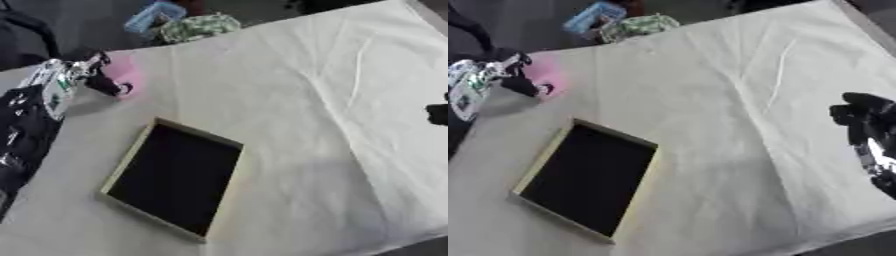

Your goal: Pick up objects on the table and place them in the box.

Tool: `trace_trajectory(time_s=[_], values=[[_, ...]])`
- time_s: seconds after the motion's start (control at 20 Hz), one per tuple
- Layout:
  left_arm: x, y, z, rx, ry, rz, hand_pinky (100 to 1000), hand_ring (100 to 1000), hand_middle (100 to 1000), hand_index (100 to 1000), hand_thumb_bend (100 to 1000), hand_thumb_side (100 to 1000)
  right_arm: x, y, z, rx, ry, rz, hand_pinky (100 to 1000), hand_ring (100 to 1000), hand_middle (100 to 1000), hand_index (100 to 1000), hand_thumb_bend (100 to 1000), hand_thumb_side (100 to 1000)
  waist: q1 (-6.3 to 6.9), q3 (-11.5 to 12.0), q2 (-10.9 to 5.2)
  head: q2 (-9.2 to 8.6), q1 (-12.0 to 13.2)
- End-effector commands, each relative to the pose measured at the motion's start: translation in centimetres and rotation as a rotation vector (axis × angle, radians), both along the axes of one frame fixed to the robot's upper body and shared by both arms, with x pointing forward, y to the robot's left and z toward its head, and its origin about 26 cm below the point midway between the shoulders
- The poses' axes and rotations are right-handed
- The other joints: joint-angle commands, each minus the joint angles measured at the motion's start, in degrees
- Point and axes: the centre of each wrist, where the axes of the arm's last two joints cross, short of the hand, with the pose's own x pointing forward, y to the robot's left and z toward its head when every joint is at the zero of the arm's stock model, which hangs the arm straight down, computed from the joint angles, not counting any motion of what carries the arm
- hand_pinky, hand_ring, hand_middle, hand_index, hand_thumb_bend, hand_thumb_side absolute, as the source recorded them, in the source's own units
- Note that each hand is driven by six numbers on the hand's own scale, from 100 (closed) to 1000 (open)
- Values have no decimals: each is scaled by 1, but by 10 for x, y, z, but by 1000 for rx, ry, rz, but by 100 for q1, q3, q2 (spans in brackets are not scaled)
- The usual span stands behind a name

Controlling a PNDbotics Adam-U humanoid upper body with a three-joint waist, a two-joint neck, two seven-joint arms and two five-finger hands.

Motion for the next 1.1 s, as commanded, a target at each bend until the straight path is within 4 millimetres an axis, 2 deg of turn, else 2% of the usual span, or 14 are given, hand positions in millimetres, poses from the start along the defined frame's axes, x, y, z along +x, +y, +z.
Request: trace_trajectory(time_s=[0.05,0.3,0.55,0.8,1.1], values=[[-17,7,46,57,-97,-80,684,482,443,667,100,456,0,-2,9,-16,-29,-1,805,815,657,853,100,553,-33,28,-98,-59,-57],[-50,-14,73,142,-100,-280,688,487,451,667,102,469,0,-2,11,-22,-34,0,806,816,657,853,100,551,-16,52,-100,-93,-119],[-82,-52,76,242,-31,-476,691,497,462,670,105,478,1,-1,12,-27,-38,10,807,817,658,853,100,549,-17,42,-102,-108,-136],[-97,-83,65,312,66,-603,693,506,472,675,118,486,1,1,13,-29,-40,23,807,818,658,853,100,548,-18,16,-114,-110,-125],[-90,-99,33,351,202,-666,699,522,491,689,206,497,1,2,14,-29,-43,33,807,819,658,853,100,547,-12,-15,-124,-128,-131]])
